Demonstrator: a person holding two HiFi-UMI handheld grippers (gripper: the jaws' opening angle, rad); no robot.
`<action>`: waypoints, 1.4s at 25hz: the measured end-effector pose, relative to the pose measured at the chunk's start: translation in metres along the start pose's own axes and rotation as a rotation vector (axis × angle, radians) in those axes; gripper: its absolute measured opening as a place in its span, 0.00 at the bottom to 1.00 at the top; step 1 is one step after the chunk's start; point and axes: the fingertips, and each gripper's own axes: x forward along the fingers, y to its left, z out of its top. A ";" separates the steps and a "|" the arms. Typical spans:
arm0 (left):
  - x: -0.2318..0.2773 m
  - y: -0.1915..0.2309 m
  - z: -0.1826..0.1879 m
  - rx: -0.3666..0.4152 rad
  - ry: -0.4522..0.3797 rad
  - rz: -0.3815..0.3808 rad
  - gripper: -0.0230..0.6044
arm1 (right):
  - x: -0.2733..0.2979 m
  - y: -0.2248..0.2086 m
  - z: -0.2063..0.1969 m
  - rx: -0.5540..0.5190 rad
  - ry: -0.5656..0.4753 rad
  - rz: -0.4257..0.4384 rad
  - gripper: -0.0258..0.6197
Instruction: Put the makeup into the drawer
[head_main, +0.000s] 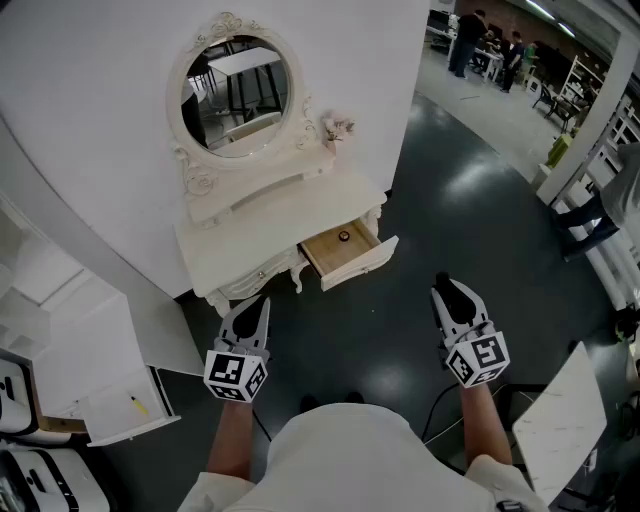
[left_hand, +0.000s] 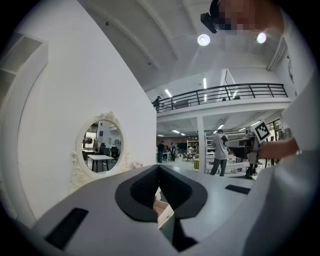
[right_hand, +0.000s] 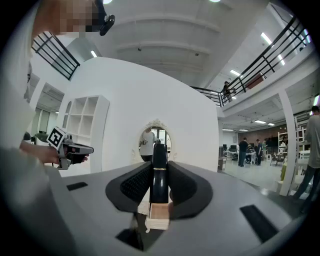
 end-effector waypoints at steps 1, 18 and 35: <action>0.000 0.001 0.001 0.000 0.000 -0.001 0.06 | 0.001 0.001 0.000 0.002 0.000 -0.002 0.21; -0.001 0.013 -0.008 0.006 0.010 -0.018 0.06 | 0.010 0.012 0.001 0.043 0.000 -0.019 0.21; 0.007 0.050 -0.026 0.022 0.018 -0.114 0.06 | 0.033 0.056 -0.016 0.053 0.025 -0.116 0.22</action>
